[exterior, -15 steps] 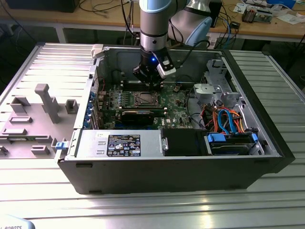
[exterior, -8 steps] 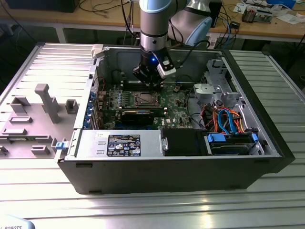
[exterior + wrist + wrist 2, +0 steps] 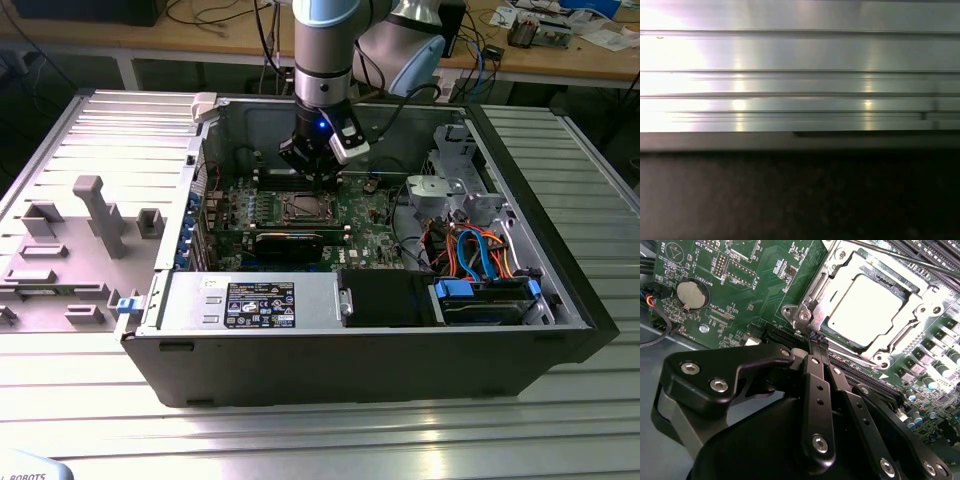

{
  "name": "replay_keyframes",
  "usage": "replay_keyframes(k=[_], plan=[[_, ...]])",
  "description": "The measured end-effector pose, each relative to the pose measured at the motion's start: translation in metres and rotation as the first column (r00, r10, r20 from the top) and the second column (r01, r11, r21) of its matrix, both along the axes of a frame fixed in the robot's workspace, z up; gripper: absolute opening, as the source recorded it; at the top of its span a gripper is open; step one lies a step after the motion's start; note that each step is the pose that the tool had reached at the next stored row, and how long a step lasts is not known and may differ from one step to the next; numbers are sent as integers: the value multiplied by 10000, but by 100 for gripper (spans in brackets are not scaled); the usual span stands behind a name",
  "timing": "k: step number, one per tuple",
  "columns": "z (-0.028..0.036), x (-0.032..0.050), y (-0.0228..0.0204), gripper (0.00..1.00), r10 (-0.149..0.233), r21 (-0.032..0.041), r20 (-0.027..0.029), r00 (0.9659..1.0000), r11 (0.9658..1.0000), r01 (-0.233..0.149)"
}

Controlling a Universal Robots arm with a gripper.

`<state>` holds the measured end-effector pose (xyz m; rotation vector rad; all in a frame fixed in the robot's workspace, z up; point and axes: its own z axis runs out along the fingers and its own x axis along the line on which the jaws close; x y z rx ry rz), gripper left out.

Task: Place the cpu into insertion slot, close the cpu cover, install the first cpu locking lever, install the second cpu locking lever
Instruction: 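Install the first cpu locking lever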

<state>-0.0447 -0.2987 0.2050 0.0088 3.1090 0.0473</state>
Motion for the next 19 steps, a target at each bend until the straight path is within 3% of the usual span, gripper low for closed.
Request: replay_keyframes(k=[19], plan=[[-14,16,-1,11,-1,-23,-5,10000,10000,1]])
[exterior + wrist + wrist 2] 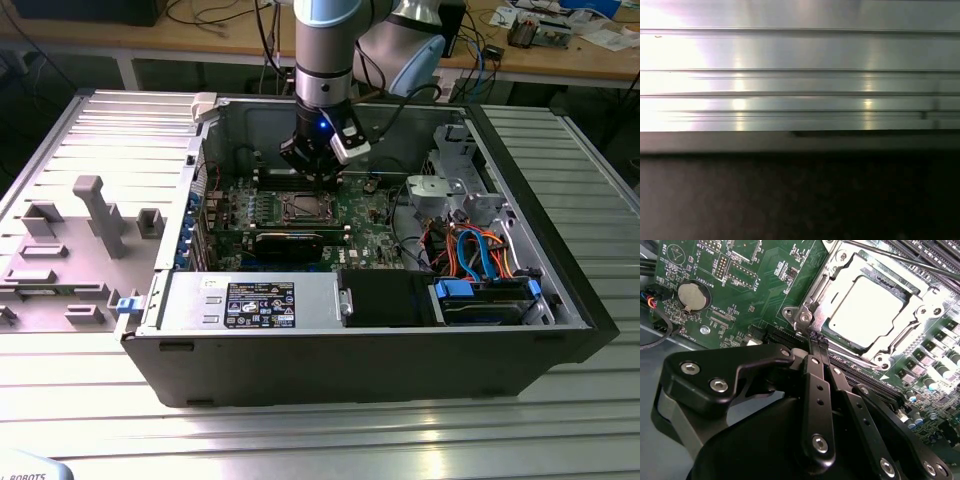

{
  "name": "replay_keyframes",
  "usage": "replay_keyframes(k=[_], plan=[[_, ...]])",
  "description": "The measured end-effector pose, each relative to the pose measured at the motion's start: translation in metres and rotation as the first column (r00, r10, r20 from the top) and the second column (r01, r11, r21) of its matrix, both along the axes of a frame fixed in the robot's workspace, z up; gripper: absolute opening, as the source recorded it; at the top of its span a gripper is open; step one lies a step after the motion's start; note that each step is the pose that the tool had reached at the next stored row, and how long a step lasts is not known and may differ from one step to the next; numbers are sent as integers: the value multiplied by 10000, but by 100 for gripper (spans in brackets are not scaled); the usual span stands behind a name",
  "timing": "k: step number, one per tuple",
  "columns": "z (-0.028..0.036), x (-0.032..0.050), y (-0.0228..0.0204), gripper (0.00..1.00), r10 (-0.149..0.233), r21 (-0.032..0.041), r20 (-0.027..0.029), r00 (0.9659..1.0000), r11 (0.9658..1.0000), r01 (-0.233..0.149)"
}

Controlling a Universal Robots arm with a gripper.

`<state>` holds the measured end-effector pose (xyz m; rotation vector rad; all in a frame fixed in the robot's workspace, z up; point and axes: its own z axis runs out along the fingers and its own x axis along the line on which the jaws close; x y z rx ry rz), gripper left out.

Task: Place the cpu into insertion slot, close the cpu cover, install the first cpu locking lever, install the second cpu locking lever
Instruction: 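Install the first cpu locking lever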

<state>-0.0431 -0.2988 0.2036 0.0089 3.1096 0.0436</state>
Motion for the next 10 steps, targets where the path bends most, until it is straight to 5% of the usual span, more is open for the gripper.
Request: replay_keyframes(k=[10], plan=[[23,2,-24,11,1,4,3,10000,10000,-1]])
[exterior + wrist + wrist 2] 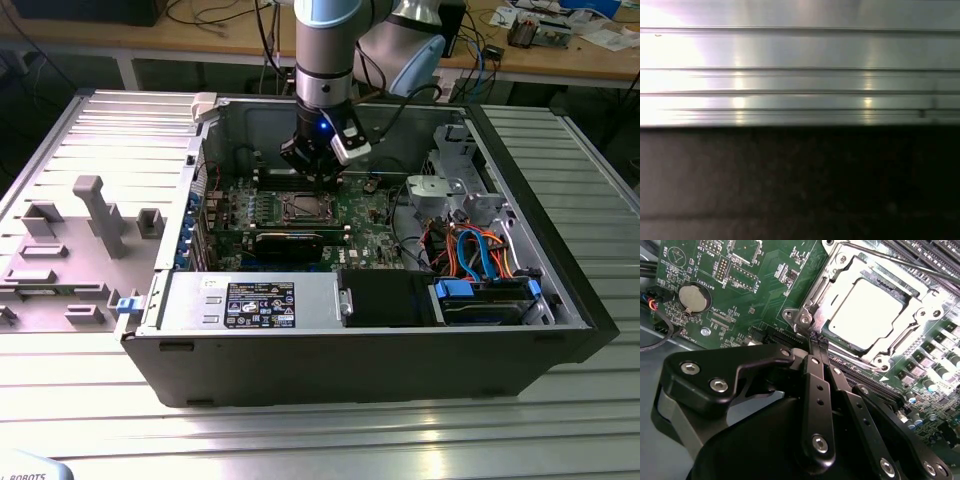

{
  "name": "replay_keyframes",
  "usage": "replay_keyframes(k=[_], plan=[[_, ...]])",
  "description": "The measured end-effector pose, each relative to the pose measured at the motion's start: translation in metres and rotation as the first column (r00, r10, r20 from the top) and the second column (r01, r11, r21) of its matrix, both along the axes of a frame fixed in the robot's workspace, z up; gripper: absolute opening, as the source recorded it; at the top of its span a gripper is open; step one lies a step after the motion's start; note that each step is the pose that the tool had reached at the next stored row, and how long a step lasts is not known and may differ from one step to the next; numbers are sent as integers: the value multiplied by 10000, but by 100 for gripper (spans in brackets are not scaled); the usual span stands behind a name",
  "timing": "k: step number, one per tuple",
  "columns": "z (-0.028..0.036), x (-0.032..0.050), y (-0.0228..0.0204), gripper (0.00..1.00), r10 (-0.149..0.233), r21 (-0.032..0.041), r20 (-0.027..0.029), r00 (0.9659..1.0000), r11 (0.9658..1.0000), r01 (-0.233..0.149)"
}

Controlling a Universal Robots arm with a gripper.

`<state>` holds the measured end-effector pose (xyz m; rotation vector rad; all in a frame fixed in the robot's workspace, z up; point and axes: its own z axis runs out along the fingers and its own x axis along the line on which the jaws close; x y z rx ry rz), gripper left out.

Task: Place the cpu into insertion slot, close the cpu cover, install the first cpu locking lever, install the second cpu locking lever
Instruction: 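Install the first cpu locking lever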

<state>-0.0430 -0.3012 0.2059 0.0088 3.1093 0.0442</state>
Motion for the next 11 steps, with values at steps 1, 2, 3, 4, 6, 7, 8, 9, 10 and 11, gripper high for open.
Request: replay_keyframes(k=[1,2,3,4,6,7,8,9,10,11], plan=[[1,0,-2,11,-1,1,1,10000,10000,1],[2,0,-2,11,-2,1,1,10000,10000,2],[2,0,-3,11,-1,-1,0,10000,10000,1],[1,0,-3,11,0,-2,-1,10000,10000,0],[-8,0,-4,11,1,-15,0,10000,10000,-1],[-15,0,-4,11,2,-41,-2,10000,10000,-2],[-18,0,-4,11,1,-51,-3,10000,10000,-1],[-24,0,-4,11,0,-60,-2,10000,10000,0],[-32,0,-3,11,1,-62,0,10000,10000,-1],[-34,0,-3,11,1,-63,-1,10000,10000,-1]])
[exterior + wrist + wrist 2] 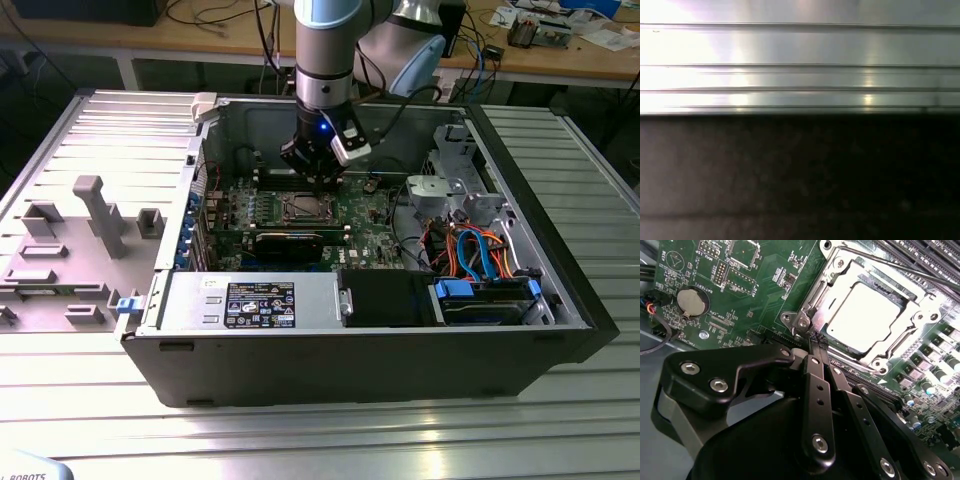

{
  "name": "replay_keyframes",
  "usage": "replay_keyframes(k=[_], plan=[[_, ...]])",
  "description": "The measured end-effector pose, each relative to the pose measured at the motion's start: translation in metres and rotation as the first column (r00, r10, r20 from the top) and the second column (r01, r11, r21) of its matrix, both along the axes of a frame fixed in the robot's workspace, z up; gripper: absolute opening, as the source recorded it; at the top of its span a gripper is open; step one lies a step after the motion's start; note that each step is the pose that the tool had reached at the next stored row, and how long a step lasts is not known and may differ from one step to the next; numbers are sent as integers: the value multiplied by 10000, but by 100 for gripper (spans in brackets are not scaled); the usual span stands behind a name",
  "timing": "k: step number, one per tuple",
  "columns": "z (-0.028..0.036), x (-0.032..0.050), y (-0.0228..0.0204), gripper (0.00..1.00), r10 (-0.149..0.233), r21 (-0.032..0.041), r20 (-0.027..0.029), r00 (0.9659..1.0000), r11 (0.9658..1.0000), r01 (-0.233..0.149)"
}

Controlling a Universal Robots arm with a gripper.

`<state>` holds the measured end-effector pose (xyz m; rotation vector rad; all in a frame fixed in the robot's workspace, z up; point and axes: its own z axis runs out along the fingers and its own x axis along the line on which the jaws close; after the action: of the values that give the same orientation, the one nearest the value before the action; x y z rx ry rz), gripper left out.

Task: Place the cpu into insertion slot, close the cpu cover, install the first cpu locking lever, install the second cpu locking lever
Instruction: 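Install the first cpu locking lever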

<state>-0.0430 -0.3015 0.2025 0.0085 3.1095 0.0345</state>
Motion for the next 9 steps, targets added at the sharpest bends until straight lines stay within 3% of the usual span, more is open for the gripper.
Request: replay_keyframes(k=[1,5,9], plan=[[-1,0,0,11,0,1,0,10000,10000,0],[-5,0,0,11,-1,258,1,10000,9997,1],[30,0,1,11,-2,291,3,10000,9996,2]])
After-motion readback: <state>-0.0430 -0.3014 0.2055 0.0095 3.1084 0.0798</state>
